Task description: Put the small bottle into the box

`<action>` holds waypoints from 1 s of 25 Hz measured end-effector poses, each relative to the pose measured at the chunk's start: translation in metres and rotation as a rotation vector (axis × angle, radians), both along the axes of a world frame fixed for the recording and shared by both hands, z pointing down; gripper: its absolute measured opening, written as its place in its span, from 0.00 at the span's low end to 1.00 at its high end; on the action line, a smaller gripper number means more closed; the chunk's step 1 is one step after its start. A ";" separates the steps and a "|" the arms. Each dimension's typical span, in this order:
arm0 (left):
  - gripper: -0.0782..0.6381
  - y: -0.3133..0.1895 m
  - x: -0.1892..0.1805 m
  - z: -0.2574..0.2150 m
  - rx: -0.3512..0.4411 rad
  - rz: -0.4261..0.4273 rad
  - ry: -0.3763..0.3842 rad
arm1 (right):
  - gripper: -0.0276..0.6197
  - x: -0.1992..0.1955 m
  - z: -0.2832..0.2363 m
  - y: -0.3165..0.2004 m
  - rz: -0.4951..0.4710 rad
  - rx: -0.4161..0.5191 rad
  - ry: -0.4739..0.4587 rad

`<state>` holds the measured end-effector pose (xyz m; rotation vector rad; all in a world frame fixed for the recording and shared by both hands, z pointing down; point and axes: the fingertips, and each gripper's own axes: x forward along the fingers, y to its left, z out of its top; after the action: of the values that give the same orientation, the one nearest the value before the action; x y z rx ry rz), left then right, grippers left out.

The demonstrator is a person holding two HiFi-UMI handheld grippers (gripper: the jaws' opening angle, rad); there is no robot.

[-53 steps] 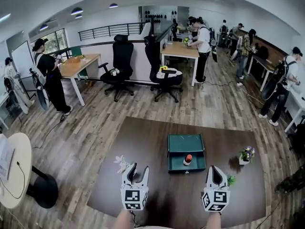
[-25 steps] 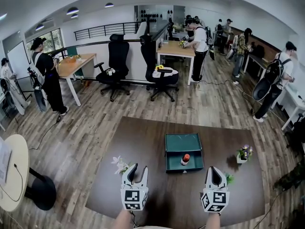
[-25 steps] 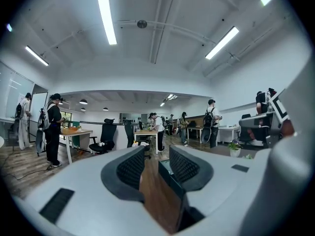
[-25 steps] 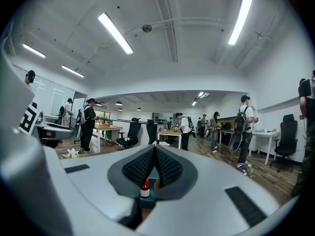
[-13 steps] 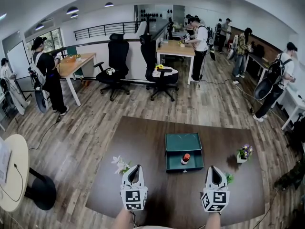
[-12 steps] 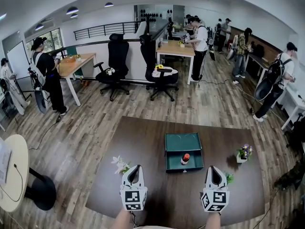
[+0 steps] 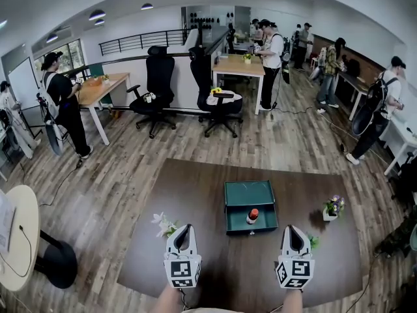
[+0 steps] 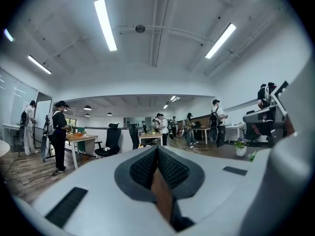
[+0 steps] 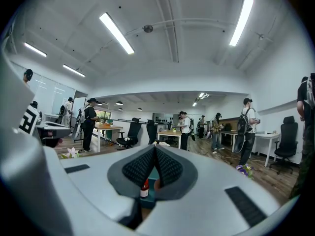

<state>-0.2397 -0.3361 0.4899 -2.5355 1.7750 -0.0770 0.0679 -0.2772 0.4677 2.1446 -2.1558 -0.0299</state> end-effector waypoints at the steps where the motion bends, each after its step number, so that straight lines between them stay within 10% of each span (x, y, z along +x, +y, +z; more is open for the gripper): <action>1: 0.11 0.000 0.000 0.001 0.002 0.001 0.001 | 0.05 0.000 0.000 0.000 -0.001 0.000 0.002; 25: 0.11 0.002 0.002 0.013 -0.007 0.019 -0.009 | 0.05 -0.002 0.013 -0.001 0.004 -0.016 0.021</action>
<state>-0.2379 -0.3344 0.5025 -2.5517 1.7499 -0.0941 0.0656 -0.2777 0.4804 2.1302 -2.1328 -0.0346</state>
